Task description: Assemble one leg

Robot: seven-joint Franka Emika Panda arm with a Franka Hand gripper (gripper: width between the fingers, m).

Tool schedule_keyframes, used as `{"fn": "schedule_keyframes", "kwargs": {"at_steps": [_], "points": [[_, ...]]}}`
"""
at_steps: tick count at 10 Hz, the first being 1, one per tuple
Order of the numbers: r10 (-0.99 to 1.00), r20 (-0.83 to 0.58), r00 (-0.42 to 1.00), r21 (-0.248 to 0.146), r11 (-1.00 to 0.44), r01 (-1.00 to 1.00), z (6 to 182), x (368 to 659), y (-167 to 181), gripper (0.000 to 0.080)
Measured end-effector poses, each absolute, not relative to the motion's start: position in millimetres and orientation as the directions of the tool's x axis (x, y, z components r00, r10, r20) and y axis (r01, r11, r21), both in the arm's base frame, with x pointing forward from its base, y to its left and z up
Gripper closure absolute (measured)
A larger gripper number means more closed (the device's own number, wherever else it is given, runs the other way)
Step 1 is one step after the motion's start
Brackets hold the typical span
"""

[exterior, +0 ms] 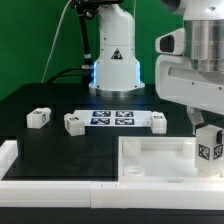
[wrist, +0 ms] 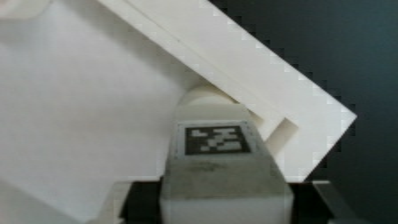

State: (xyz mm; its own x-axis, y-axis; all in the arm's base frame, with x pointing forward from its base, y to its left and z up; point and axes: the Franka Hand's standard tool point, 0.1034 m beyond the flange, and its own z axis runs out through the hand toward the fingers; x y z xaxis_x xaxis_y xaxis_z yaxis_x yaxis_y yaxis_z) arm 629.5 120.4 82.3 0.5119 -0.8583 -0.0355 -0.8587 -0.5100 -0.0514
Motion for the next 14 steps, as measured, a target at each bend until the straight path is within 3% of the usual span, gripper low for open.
{"fn": "schedule_keyframes", "kwargs": {"at_steps": [3, 4, 5, 6, 7, 8, 11, 14], "points": [[-0.969, -0.061, 0.241, -0.043, -0.239, -0.970, 81.8, 630.0, 119.6, 0.0509], [-0.975, -0.068, 0.211, -0.042, -0.208, -0.977, 81.9, 629.9, 120.6, 0.0449], [-0.968, -0.067, 0.242, -0.044, -0.239, -0.970, 81.9, 629.8, 121.4, 0.0298], [-0.968, -0.068, 0.242, -0.044, -0.240, -0.970, 81.9, 629.7, 121.8, 0.0298], [-0.959, -0.067, 0.277, -0.047, -0.274, -0.961, 81.9, 629.7, 121.9, 0.0196], [-0.946, -0.065, 0.317, -0.050, -0.315, -0.948, 81.8, 629.6, 122.4, 0.0164], [-0.764, -0.043, 0.644, -0.063, -0.642, -0.764, 82.7, 629.3, 124.4, 0.0150], [-0.439, -0.010, 0.899, -0.065, -0.896, -0.438, 81.0, 630.7, 123.6, 0.0150]]}}
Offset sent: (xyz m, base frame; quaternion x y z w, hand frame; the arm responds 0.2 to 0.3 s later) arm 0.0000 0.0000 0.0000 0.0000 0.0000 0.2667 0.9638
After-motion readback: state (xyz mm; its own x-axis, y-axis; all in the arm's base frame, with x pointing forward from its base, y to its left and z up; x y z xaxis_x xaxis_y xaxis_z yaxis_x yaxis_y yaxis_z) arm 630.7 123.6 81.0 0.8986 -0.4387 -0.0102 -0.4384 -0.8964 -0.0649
